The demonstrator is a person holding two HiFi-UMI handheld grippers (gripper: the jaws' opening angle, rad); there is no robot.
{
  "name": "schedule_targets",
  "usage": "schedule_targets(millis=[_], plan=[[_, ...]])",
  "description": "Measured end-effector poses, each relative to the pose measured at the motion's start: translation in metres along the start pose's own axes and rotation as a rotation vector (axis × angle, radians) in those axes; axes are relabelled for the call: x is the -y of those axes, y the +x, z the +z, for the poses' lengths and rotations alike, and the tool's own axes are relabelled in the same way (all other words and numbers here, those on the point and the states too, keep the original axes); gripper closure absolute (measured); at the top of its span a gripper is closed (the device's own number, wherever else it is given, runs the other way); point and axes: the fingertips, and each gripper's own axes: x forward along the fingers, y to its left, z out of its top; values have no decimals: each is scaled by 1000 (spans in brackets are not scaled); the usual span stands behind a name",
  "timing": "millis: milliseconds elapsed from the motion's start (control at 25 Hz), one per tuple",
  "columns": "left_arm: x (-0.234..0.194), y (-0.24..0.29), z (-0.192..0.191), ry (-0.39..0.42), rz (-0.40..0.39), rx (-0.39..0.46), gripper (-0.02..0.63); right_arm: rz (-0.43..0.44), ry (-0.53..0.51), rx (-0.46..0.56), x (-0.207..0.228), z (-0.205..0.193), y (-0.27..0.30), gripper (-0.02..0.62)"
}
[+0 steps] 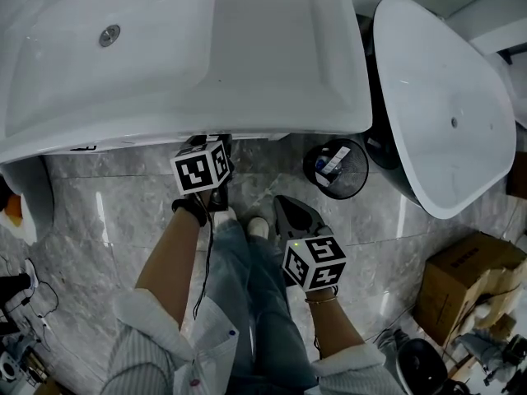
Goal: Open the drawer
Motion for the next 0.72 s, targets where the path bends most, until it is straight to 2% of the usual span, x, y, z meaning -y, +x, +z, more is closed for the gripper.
schedule_targets(millis=[200,360,520,720], plan=[[7,4,0,71,12,-27,453,-11,3,-5,4,-3,-2,588],[7,3,0,84,3,-34,457,-18,4,-4,6,-3,-2,588],[8,2,0,147,41,-29,460,-24,3,-6,7,-3,-1,588],[7,0,0,165,63,-17,462,-23,0,-6,2,-1,1,588]])
